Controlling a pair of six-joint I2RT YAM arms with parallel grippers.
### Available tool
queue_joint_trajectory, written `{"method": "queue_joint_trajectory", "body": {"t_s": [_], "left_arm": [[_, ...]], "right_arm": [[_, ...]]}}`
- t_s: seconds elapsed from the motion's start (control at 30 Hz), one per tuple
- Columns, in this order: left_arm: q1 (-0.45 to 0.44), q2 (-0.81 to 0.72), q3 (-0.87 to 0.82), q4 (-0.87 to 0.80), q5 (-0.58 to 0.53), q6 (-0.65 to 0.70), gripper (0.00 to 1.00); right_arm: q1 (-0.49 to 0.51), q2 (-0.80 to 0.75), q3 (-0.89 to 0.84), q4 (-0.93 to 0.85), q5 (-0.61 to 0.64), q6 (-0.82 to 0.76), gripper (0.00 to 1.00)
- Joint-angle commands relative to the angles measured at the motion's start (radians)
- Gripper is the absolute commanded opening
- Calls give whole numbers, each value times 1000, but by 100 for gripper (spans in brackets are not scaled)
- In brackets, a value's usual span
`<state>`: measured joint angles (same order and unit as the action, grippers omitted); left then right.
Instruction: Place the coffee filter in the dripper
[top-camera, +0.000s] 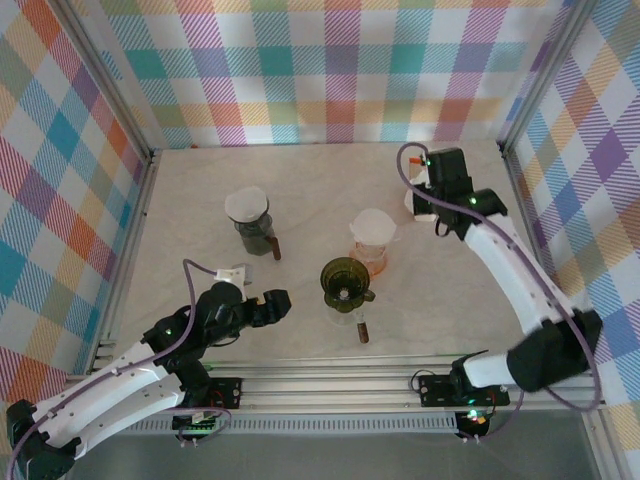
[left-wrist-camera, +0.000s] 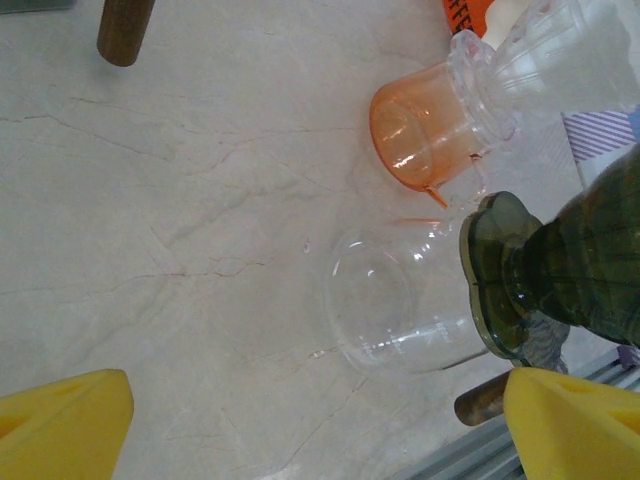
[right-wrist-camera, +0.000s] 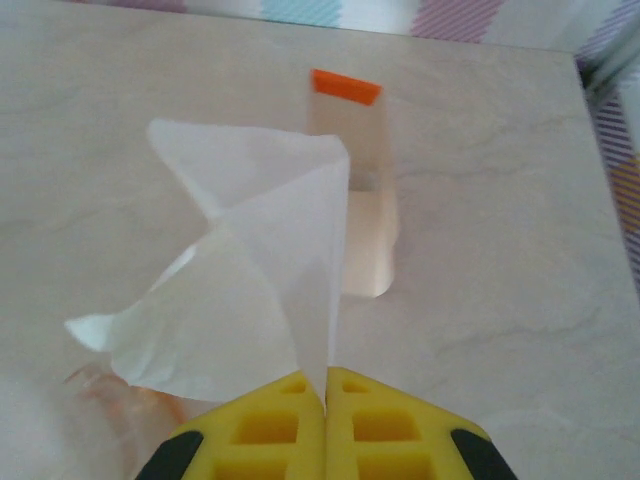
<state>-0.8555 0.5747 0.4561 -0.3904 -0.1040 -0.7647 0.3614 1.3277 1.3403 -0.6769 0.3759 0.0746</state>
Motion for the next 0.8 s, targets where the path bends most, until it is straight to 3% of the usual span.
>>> {"method": "queue_joint_trajectory", "body": {"t_s": [0.0, 0.13, 0.37, 0.53, 0.77], "left_arm": [[-9, -18, 24, -22, 18, 35, 95], [-9, -35, 42, -52, 17, 63, 96], [-8, -32, 52, -44, 7, 91, 96], [-9, -2, 60, -23, 15, 103, 96], [-9, 6, 69, -30, 23, 120, 97]], "right_arm": [[67, -133, -15, -142, -76, 85, 0], [167, -211, 73, -338, -208, 164, 0], [281, -87, 394, -744, -501, 282, 0], [303, 3, 484, -860, -672, 343, 0], [314, 76, 509, -956, -735, 404, 0]]}}
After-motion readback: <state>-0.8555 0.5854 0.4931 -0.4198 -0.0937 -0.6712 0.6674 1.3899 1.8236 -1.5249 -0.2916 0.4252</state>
